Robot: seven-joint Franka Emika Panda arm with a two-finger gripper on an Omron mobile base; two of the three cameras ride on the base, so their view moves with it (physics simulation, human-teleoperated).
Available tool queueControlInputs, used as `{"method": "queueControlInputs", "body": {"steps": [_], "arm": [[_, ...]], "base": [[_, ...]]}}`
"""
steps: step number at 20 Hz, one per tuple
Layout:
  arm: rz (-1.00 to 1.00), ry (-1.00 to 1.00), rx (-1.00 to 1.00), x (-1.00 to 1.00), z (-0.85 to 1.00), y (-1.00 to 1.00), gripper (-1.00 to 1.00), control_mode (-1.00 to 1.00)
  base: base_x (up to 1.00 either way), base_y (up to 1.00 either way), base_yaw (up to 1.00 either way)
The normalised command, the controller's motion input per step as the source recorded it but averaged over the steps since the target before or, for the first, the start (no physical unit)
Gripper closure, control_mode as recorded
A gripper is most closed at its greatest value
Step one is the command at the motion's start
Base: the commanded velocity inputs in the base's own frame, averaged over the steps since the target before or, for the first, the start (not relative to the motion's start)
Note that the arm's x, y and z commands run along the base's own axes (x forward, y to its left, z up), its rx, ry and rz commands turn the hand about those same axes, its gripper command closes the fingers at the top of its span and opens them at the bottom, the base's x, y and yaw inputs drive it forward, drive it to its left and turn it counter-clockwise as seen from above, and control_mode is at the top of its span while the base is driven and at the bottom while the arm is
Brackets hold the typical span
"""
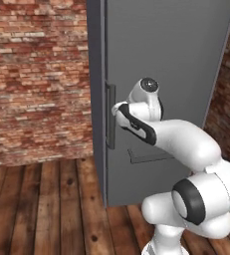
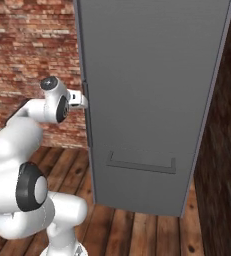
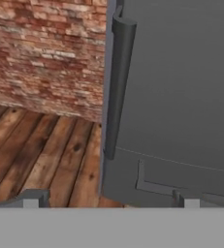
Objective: Take the lemon wedge from the fridge and place it on the plate with fish on the dining counter.
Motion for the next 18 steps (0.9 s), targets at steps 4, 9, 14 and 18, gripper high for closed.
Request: {"method": "queueControlInputs", "body": {"steps": [4,9,14,18], "arm": [[0.00,-0.03,-0.03,0.26,-0.25,0.00,-1.00,-1.00],[0.00,-0.01,0.00,0.47,-0.12,0.00,-1.00,-1.00],[0.00,0.00,0.00,0.57,-0.03,0.12,-1.00,-1.00],[0.00,0.00,0.00,0.60,-0.06,0.28,-1.00,-1.00]], "base": [[0.00,0.00,0.00],[0.00,0.00,0.00],[0.00,0.00,0.00],[0.00,0.00,0.00]]}}
